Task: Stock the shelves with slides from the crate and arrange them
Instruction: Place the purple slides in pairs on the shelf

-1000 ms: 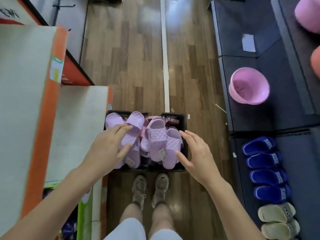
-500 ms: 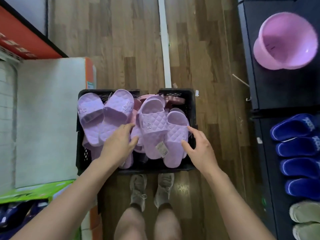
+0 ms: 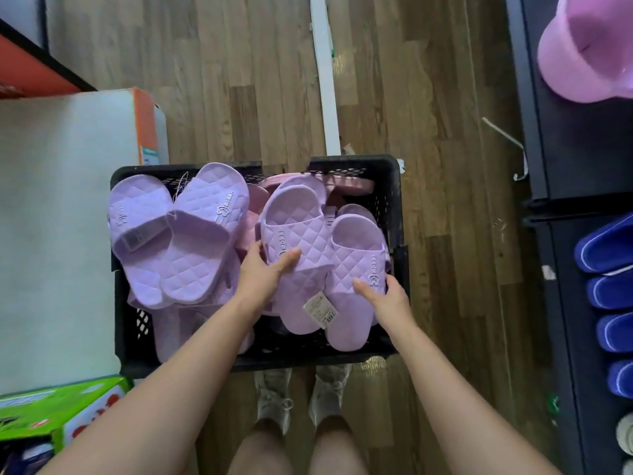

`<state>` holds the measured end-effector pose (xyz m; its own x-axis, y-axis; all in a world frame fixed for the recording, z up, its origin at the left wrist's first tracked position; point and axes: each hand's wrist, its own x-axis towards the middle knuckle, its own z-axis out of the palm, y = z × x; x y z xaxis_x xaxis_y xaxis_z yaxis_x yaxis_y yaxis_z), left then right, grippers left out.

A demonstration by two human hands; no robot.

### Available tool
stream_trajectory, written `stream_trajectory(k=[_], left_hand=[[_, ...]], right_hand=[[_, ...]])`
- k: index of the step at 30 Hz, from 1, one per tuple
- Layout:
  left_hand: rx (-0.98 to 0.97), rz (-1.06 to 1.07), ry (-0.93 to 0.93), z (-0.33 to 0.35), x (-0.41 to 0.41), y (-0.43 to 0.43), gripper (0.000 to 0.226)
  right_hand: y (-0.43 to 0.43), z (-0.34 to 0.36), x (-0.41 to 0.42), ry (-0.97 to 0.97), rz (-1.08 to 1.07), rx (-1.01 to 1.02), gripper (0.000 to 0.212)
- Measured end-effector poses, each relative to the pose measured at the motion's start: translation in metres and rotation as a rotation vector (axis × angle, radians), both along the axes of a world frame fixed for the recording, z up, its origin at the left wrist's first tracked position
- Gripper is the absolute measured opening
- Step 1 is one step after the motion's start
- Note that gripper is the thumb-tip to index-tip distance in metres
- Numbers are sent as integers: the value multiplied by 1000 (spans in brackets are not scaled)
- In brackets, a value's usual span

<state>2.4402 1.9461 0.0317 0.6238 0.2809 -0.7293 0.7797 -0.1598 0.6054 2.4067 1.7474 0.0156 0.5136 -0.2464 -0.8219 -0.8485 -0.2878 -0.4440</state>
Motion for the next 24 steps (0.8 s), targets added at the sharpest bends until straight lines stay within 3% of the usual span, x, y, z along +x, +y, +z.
stream_trajectory(k=[4, 11, 14, 19, 24], left_hand=[[-4, 1, 23, 7, 1, 4, 39], [64, -69, 105, 53, -24, 11, 49], [80, -118, 124, 89, -34, 17, 46], [93, -157, 97, 158, -45, 29, 66], [80, -195, 6, 239, -47, 34, 59]], right_hand=[[-10, 7, 6, 40, 3, -11, 63], [-10, 54, -5, -44, 55, -143, 58], [-9, 91, -13, -103, 83, -186, 60], [-11, 160, -34, -172, 51, -158, 65], [-14, 238, -44, -260, -27, -132, 62]])
